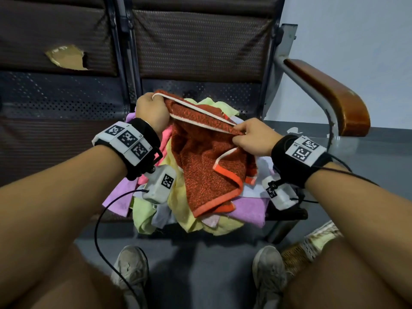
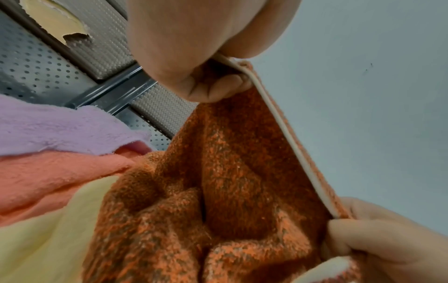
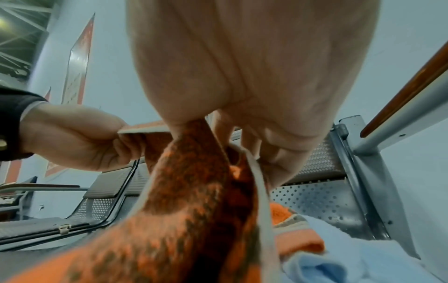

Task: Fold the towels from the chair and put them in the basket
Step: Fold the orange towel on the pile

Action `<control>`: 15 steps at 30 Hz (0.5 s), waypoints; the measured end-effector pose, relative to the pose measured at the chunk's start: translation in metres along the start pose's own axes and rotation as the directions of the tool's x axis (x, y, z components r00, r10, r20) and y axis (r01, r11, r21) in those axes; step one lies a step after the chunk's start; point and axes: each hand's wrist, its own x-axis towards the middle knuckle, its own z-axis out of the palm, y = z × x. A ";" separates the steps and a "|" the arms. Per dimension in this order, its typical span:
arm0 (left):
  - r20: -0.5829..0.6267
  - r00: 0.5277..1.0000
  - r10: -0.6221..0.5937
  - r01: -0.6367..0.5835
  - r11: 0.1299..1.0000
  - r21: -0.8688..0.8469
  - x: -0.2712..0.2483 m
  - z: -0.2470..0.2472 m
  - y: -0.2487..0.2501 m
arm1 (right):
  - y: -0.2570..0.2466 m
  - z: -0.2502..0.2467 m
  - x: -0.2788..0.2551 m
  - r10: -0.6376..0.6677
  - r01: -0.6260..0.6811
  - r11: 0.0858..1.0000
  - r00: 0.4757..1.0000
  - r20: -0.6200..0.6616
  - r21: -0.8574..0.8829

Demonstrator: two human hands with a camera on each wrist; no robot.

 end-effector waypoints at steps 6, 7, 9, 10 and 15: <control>-0.057 0.996 -0.069 0.062 0.992 -0.113 0.003 -0.001 0.002 | 0.006 0.000 -0.002 0.108 -0.106 0.994 0.993 0.051 -0.031; -0.067 0.995 -0.069 0.062 0.993 -0.100 0.002 -0.002 0.001 | 0.008 0.002 -0.002 0.128 -0.123 0.990 0.988 0.088 -0.063; -0.063 0.997 -0.055 0.051 0.997 -0.066 0.001 -0.005 0.000 | 0.012 0.003 -0.004 0.130 -0.122 0.987 0.989 0.070 -0.107; -0.050 0.998 -0.041 0.039 0.998 -0.041 0.002 -0.007 -0.003 | 0.015 0.002 -0.004 0.104 -0.105 0.990 0.994 -0.014 -0.095; -0.070 0.997 -0.021 0.019 0.999 -0.040 0.004 -0.013 -0.007 | 0.027 -0.009 -0.007 -0.077 0.073 0.997 0.919 -0.386 -0.027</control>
